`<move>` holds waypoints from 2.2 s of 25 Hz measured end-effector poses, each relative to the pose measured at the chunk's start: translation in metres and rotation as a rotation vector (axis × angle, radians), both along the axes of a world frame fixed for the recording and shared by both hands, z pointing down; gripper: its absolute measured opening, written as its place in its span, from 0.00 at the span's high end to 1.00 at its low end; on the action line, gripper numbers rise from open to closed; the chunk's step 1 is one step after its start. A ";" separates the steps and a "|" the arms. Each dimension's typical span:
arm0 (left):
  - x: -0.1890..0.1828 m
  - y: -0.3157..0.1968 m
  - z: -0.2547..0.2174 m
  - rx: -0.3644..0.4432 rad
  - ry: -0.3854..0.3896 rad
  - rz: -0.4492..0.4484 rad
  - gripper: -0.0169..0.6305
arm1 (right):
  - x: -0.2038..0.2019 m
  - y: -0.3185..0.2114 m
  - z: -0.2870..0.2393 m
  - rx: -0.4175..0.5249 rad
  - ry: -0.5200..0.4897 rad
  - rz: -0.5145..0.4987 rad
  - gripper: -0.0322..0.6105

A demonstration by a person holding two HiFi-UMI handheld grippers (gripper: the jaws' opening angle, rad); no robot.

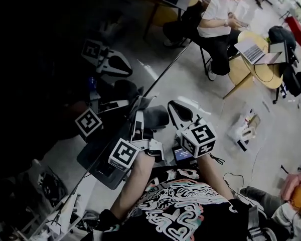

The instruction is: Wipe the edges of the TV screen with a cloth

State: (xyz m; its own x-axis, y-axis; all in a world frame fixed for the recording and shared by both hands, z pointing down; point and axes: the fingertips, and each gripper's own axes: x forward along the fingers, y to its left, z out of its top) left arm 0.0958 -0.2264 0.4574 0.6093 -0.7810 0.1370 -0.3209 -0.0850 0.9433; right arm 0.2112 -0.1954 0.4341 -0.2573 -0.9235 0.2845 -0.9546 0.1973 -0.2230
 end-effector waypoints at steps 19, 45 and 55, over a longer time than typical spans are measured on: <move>0.069 -0.029 -0.013 -0.037 0.101 -0.101 0.86 | 0.077 -0.046 0.002 0.007 -0.004 -0.114 0.89; 0.083 -0.047 -0.005 -0.036 0.047 -0.058 0.86 | 0.084 -0.068 0.007 0.003 -0.006 -0.163 0.89; 0.122 -0.057 -0.021 -0.032 0.155 -0.051 0.86 | 0.119 -0.073 0.001 0.011 -0.015 -0.142 0.89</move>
State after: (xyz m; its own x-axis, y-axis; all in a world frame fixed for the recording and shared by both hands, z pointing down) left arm 0.2179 -0.2835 0.4366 0.5848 -0.8082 0.0695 -0.1741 -0.0413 0.9839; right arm 0.3298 -0.2686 0.4353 -0.3897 -0.8807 0.2694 -0.9136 0.3327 -0.2337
